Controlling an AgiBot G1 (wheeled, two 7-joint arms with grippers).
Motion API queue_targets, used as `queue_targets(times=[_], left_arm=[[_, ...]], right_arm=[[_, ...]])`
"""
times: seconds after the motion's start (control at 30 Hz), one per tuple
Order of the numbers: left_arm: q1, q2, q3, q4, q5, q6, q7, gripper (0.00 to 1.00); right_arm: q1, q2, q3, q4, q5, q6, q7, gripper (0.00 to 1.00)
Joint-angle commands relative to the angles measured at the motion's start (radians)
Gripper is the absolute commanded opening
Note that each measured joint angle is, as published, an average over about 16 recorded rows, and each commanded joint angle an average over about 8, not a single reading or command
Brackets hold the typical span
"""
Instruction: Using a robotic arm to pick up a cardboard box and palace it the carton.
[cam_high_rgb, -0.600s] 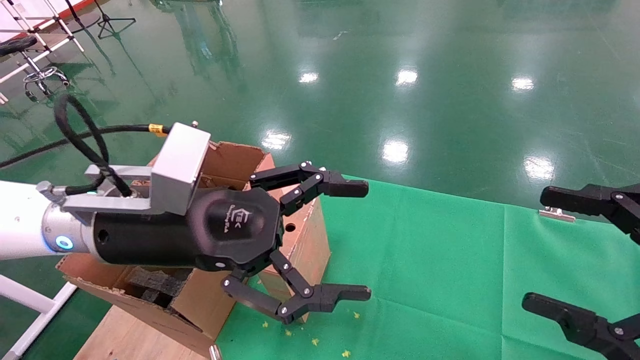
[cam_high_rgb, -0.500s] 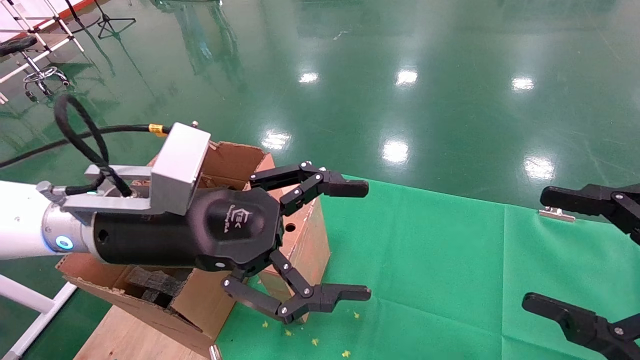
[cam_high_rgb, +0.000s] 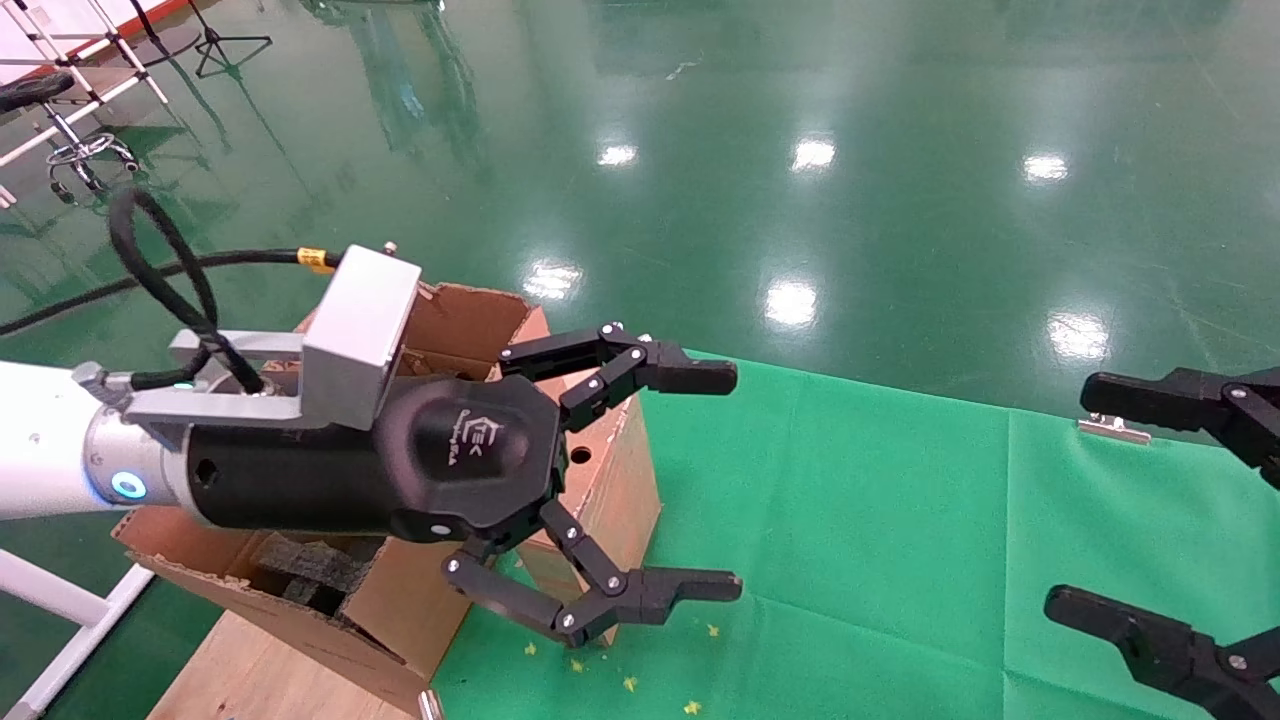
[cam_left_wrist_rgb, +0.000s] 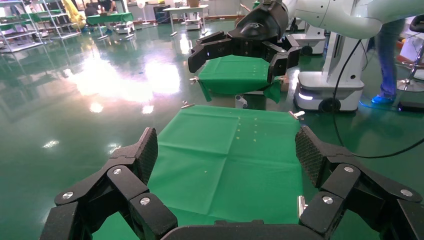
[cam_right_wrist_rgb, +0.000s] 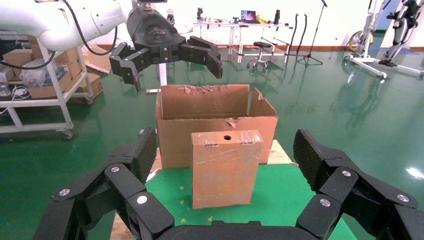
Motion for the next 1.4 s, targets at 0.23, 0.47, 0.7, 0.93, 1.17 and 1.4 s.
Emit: queue_targets(times=[0.23, 0.47, 0.7, 0.93, 1.17, 1.4], left_arm=[[-0.062, -0.058, 0.036, -0.039, 0.184, -0.053, -0.017, 1.0], [-0.107, -0.076, 0.057, -0.042, 0.251, -0.077, -0.03, 1.0], [-0.138, -0.078, 0.086, -0.037, 0.339, -0.112, -0.117, 1.0], [-0.311, -0.007, 0.193, -0.051, 0.593, -0.13, -0.422, 1.0], [-0.51, 0.119, 0.318, -0.047, 0.842, -0.025, -0.736, 1.0], [-0.642, 0.219, 0.459, -0.044, 1.047, 0.092, -1.122, 1.0]], right_arm=[[0.0, 0.0, 0.0, 0.0, 0.0, 0.0, 0.0, 0.0], [0.0, 0.0, 0.0, 0.0, 0.0, 0.0, 0.0, 0.0], [0.0, 0.0, 0.0, 0.0, 0.0, 0.001, 0.0, 0.0], [0.0, 0.0, 0.0, 0.0, 0.0, 0.001, 0.0, 0.0], [0.0, 0.0, 0.0, 0.0, 0.0, 0.001, 0.0, 0.0], [0.0, 0.0, 0.0, 0.0, 0.0, 0.001, 0.0, 0.0]])
